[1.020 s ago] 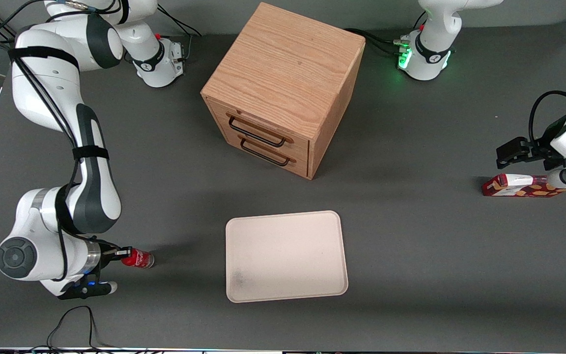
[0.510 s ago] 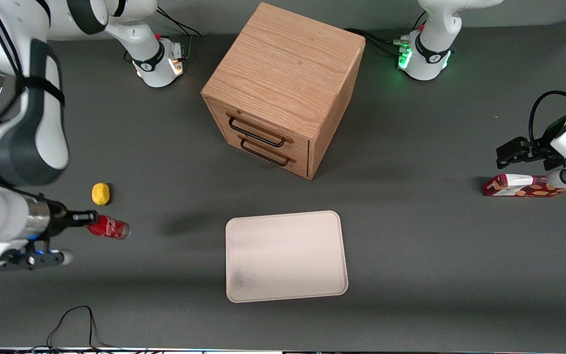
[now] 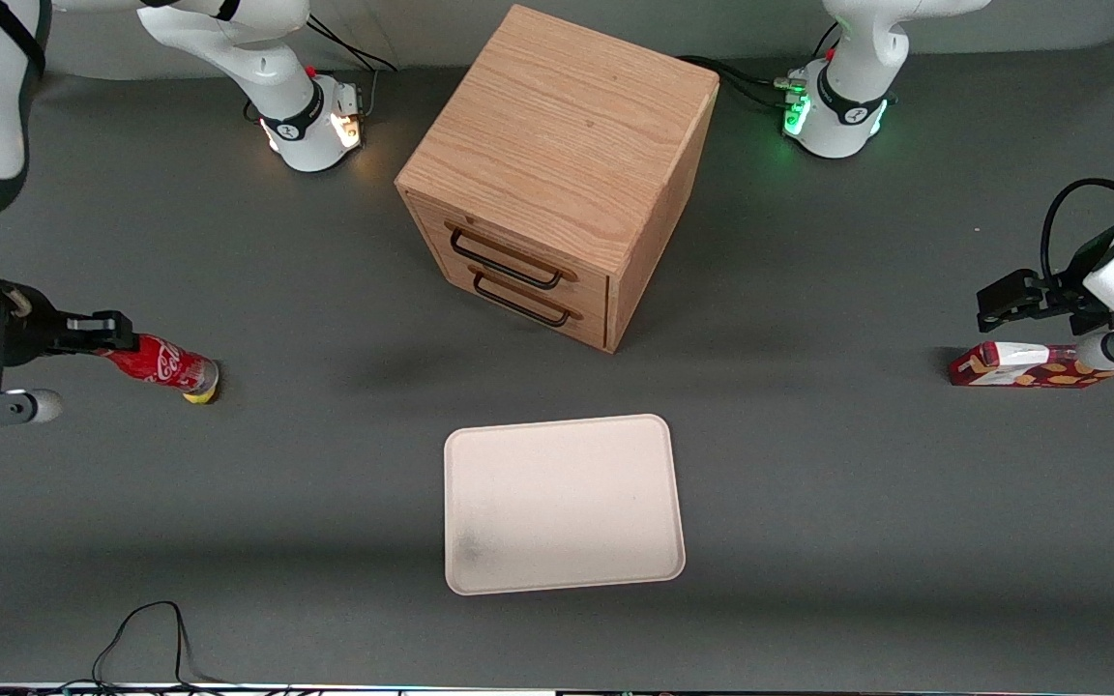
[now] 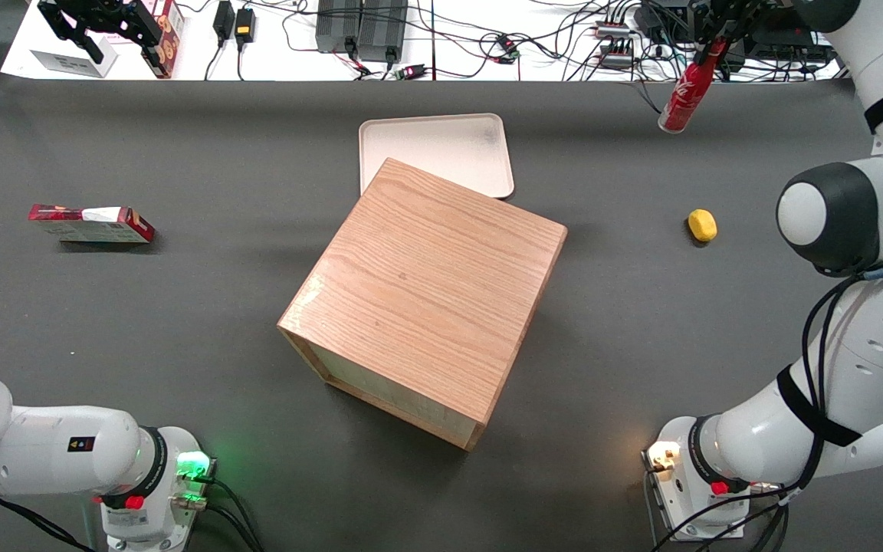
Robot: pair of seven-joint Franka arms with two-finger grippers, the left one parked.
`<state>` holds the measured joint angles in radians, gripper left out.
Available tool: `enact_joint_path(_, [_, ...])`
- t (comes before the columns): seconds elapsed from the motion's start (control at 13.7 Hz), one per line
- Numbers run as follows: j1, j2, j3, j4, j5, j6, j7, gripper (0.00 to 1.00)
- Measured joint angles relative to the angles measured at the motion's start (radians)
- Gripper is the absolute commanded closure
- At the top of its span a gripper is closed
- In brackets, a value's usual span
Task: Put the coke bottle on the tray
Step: 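Lift the bottle and carry it over the cream tray's edge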
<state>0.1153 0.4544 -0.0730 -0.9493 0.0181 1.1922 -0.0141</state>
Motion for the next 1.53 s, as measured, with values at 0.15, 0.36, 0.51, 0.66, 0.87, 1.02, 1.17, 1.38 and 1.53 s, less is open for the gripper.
enact_joint_path(0.15, [0.001, 0.003, 0.008, -0.004, 0.0, 0.005, 0.031, 1.0])
enact_joint_path(0.36, [0.002, 0.049, 0.093, 0.005, 0.0, 0.072, 0.169, 1.0])
enact_joint_path(0.51, [0.006, 0.107, 0.165, 0.009, 0.0, 0.179, 0.289, 1.0])
enact_joint_path(0.66, [0.014, 0.177, 0.206, 0.011, 0.0, 0.306, 0.395, 1.0])
enact_joint_path(0.87, [0.035, 0.272, 0.224, 0.019, 0.0, 0.489, 0.514, 1.0])
enact_joint_path(1.02, [0.059, 0.318, 0.225, 0.023, 0.0, 0.58, 0.6, 1.0])
enact_joint_path(1.17, [0.083, 0.359, 0.225, 0.024, -0.001, 0.656, 0.678, 1.0])
enact_joint_path(1.38, [0.108, 0.398, 0.224, 0.027, -0.003, 0.746, 0.78, 1.0])
enact_joint_path(1.53, [0.123, 0.423, 0.224, 0.028, -0.029, 0.805, 0.845, 1.0])
